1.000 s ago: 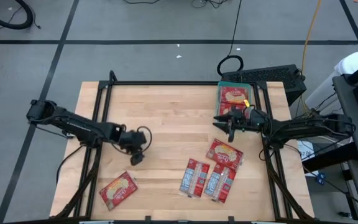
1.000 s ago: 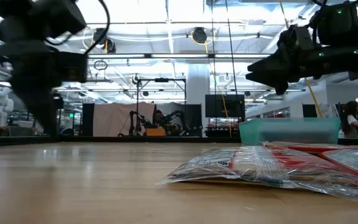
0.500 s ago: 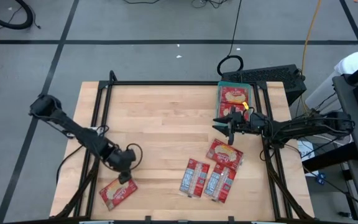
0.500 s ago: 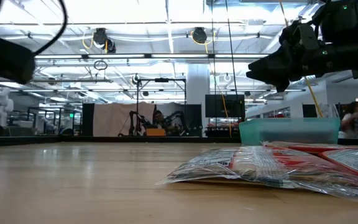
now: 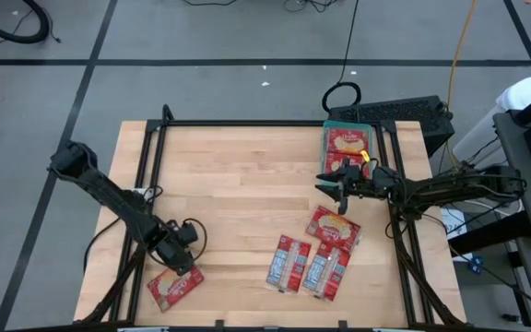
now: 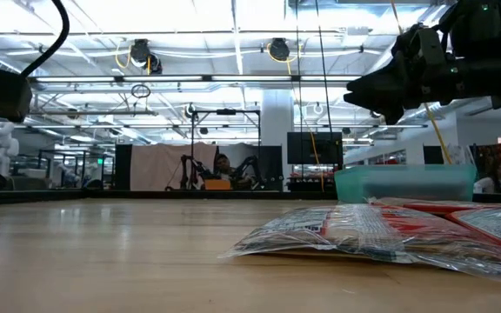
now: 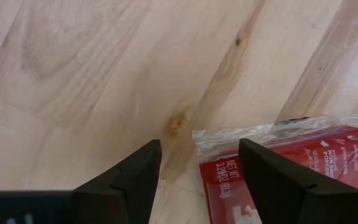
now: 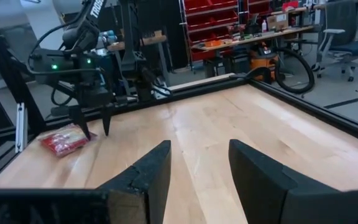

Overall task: Sort popcorn bags into baskets
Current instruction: Put the red popcorn bag into the green bin

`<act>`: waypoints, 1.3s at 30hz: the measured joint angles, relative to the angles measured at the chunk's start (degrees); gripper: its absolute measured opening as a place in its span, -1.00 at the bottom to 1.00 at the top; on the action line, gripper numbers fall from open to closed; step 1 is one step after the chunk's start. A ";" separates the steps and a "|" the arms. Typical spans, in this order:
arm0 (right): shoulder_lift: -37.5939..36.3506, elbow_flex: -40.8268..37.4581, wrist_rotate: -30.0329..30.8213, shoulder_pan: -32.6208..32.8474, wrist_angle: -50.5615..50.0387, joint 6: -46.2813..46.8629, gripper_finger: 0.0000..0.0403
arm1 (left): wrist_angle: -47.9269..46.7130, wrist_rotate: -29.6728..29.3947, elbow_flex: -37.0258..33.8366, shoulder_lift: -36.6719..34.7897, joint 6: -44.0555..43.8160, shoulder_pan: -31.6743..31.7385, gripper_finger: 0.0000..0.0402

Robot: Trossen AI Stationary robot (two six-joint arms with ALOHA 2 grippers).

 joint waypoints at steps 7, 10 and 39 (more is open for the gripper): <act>0.00 0.00 0.03 -0.02 0.20 -0.71 -0.24 | 1.46 -0.01 -0.08 1.35 3.03 -0.29 0.00; 0.00 0.00 1.82 -0.02 0.48 -1.51 -0.24 | 3.48 0.46 -0.29 1.40 7.32 -0.18 -0.31; 1.38 0.05 7.50 0.11 3.24 1.79 -0.24 | 15.63 -17.16 -0.14 -9.68 55.82 30.19 -0.99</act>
